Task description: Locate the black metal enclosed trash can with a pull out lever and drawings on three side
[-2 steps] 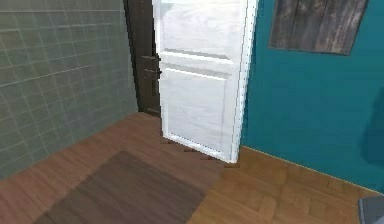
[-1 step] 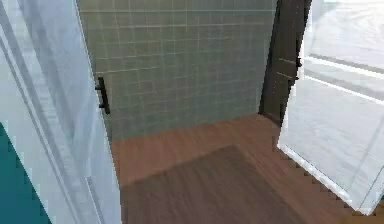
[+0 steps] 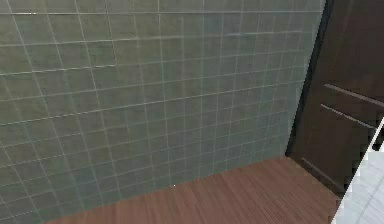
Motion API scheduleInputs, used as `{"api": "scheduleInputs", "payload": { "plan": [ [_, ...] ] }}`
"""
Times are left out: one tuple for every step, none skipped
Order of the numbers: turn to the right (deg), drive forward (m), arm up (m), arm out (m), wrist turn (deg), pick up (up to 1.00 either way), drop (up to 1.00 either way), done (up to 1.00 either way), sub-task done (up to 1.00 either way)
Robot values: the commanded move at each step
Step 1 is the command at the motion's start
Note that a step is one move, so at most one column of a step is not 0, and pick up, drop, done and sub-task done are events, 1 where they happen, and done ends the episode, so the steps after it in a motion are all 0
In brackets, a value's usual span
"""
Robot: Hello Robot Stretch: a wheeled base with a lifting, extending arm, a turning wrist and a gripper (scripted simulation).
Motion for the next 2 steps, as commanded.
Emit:
{"api": "scheduleInputs", "payload": {
  "plan": [
    [-3.0,0.0,0.0,0.0,0.0,0.0,0.0,0.0,0.0],
    [0.0,0.25,0.0,0.0,0.0,0.0,0.0,0.0,0.0]
  ]
}}
